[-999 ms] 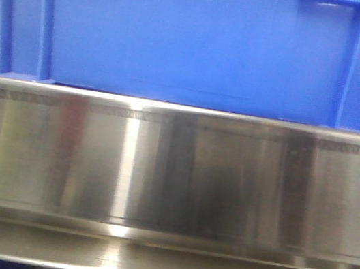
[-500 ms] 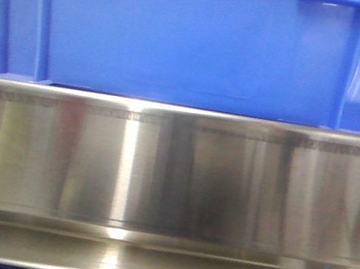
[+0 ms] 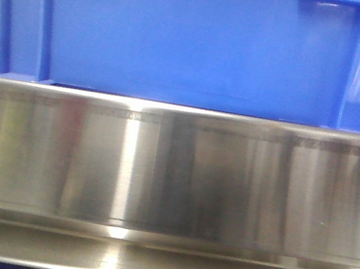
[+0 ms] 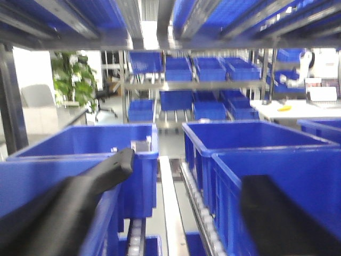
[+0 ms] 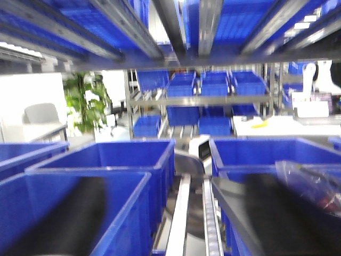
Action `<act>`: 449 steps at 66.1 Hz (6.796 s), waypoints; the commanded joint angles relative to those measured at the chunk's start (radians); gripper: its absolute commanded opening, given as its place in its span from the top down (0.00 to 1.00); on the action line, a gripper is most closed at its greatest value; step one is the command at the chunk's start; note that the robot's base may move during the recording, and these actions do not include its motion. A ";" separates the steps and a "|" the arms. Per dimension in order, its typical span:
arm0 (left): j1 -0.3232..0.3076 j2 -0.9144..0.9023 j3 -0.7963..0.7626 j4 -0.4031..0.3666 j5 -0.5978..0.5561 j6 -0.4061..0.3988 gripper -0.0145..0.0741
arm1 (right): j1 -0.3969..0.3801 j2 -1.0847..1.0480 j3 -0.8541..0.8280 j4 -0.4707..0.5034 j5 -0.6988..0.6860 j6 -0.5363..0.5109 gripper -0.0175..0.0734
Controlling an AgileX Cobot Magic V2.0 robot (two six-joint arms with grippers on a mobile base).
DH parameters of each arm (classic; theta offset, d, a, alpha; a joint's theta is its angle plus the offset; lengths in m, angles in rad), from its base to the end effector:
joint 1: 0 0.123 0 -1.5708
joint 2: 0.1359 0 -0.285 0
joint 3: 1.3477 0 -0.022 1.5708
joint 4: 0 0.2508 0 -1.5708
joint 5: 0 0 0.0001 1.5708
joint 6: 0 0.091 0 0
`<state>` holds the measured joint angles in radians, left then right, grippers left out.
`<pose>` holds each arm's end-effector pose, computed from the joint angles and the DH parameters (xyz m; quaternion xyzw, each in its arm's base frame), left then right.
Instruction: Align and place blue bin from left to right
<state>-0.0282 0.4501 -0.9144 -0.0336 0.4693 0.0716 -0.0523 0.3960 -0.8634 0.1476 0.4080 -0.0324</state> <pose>0.0553 -0.0029 0.4382 0.0292 0.6767 -0.0002 0.7356 0.0460 0.0029 0.4318 0.0286 0.6514 0.0383 0.7572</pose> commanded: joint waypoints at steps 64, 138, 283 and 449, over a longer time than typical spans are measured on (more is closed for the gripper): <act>-0.331 0.942 -0.863 0.070 0.752 -0.220 0.16 | 0.154 0.818 -0.739 -0.093 0.770 0.057 0.21; -0.327 1.296 -0.990 0.139 0.752 -0.266 0.16 | 0.272 1.320 -1.001 -0.116 0.813 0.174 0.21; -0.327 1.092 -0.995 0.056 0.644 -0.294 0.96 | 0.272 1.080 -1.001 -0.112 0.664 0.174 0.88; -0.327 1.090 -1.115 0.049 0.528 -0.294 0.96 | 0.272 1.060 -1.001 -0.112 0.611 0.174 0.88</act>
<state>-0.3491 1.5640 -2.0093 0.0373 1.0927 -0.2348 0.2217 1.4839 -1.8525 0.0147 1.1148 0.1575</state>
